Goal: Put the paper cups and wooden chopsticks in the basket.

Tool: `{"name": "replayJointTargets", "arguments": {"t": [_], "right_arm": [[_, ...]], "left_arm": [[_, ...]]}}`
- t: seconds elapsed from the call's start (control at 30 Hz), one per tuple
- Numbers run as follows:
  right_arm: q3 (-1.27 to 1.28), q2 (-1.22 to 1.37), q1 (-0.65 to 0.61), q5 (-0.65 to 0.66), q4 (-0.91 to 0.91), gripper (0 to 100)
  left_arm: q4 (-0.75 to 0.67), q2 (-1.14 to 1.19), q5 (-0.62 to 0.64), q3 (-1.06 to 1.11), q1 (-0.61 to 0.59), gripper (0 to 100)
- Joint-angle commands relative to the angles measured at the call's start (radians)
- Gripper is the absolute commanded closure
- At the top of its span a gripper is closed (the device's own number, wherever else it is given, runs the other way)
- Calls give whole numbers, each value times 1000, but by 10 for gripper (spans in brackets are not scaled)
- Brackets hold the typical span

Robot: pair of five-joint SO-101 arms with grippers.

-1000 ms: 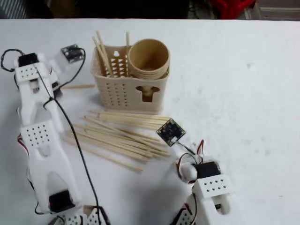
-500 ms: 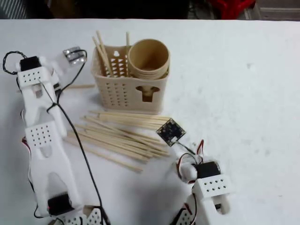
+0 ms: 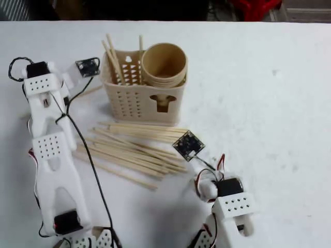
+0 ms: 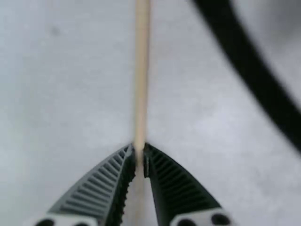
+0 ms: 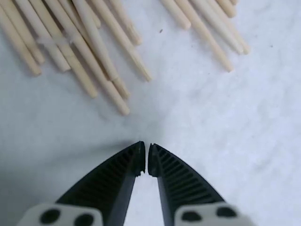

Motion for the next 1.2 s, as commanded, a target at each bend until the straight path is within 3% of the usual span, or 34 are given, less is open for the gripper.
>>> {"name": "replayJointTargets", "arguments": {"t": [0.0, 0.4, 0.73, 1.0, 1.17], "right_arm": [[-5, -16, 5, 11, -18, 972], [-5, -16, 5, 11, -18, 974], [-5, -16, 5, 11, -18, 974], [-5, -16, 5, 11, -18, 974], [-5, -16, 5, 11, -18, 974]], "left_arm": [[66, 31, 161, -69, -4, 979], [71, -228, 387, -101, -54, 979], [69, -762, 589, 397, -59, 979], [64, -1349, 822, 712, 81, 978], [18, -1682, 991, 842, 289, 978]]}}
